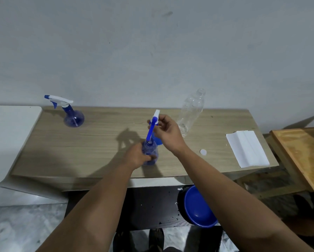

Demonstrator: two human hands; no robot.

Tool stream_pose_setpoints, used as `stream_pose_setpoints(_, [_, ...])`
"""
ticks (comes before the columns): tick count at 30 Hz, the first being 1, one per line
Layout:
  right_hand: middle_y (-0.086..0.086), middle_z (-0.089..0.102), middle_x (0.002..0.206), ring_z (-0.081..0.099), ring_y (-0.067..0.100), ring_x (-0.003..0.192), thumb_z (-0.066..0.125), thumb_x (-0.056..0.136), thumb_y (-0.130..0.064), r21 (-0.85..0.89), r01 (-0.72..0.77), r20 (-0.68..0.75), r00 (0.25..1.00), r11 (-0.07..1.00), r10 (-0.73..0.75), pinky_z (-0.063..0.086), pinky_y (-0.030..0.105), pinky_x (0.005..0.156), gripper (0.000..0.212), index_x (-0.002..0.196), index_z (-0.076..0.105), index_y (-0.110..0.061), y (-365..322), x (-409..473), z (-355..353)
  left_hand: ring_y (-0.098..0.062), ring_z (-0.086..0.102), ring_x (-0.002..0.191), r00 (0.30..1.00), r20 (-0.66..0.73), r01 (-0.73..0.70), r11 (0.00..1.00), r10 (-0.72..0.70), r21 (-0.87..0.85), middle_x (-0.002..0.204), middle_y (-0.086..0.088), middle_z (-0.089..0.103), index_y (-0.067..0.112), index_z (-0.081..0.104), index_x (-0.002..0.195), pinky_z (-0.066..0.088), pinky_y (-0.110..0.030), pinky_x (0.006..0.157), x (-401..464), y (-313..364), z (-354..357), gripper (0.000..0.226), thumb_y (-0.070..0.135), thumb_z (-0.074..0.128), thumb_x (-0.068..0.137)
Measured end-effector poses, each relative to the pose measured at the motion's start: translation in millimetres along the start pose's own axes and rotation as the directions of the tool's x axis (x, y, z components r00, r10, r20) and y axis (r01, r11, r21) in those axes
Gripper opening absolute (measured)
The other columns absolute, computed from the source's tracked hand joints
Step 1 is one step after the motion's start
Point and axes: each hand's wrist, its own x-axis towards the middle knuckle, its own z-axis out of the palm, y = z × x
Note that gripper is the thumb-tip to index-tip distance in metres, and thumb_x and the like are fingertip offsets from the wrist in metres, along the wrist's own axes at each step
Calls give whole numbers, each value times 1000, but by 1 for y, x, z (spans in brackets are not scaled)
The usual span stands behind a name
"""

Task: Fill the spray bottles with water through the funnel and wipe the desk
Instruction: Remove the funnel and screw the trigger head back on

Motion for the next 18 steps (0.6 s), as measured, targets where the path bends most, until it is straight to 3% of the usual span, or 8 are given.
stream_pose_setpoints(2, [14, 75, 108, 72, 19, 96, 63, 95, 11, -96, -9, 44, 999, 995, 13, 58, 32, 90, 26, 114, 66, -7, 16, -4, -1, 1, 65, 78, 1000, 13, 8, 1000, -8, -7, 88, 10, 70, 19, 63, 107, 48, -17, 70, 1, -4, 0, 44, 17, 90, 73])
stream_pose_setpoints(4, [7, 75, 103, 72, 9, 93, 66, 93, 11, -153, -29, 75, 996, 988, 40, 57, 28, 90, 27, 114, 68, -5, 32, -9, -3, -1, 69, 81, 1000, 26, 4, 1000, -4, 26, 89, 4, 74, 15, 65, 108, 53, -23, 74, 1, -6, -1, 44, 15, 89, 72])
stream_pose_setpoints(5, [10, 76, 106, 73, 13, 96, 69, 92, 9, -167, -38, 74, 996, 985, 51, 58, 33, 94, 26, 113, 69, -5, 40, -11, -3, -9, 71, 89, 1000, 19, 2, 999, -3, 49, 93, 2, 75, 15, 66, 111, 55, -28, 79, 4, -9, -1, 48, 19, 90, 69])
stream_pose_setpoints(7, [16, 75, 112, 74, 24, 106, 71, 89, 5, -180, -30, 74, 996, 983, 44, 57, 43, 102, 25, 113, 70, -3, 53, -14, -5, -21, 69, 96, 1000, 24, -5, 997, 3, 78, 102, 3, 72, 13, 65, 117, 53, -24, 80, 3, -8, -2, 54, 19, 90, 70])
stream_pose_setpoints(11, [12, 76, 115, 73, 26, 114, 75, 89, 0, -207, -18, 79, 996, 978, 35, 55, 47, 106, 28, 116, 71, -2, 63, -17, -7, -10, 48, 99, 997, 16, -80, 984, 78, 162, 111, 7, 50, 7, 55, 136, 37, -5, 73, -9, 4, -4, 52, 7, 74, 87])
stream_pose_setpoints(13, [12, 76, 114, 73, 25, 114, 77, 89, -1, -221, -16, 75, 997, 975, 33, 55, 49, 106, 26, 114, 70, -3, 66, -16, -7, -13, 53, 95, 996, 23, -85, 981, 82, 176, 109, 8, 55, 17, 58, 132, 43, -15, 80, -1, -5, -1, 54, 8, 77, 83])
stream_pose_setpoints(16, [17, 73, 109, 72, 29, 111, 80, 87, -9, -240, -8, 56, 998, 971, 22, 55, 52, 104, 25, 108, 68, -3, 68, -15, -6, -20, 71, 98, 997, 58, -62, 997, 60, 50, 110, 7, 74, 51, 54, 123, 56, -44, 91, 7, -17, -3, 70, 24, 82, 65])
stream_pose_setpoints(18, [18, 73, 105, 72, 30, 106, 82, 86, -12, -234, -6, 36, 999, 972, 15, 56, 50, 101, 25, 103, 65, -5, 70, -15, -5, -16, 72, 100, 997, 65, -47, 999, 47, -1, 106, 7, 76, 40, 60, 127, 58, -43, 91, 13, -26, 0, 72, 41, 81, 59])
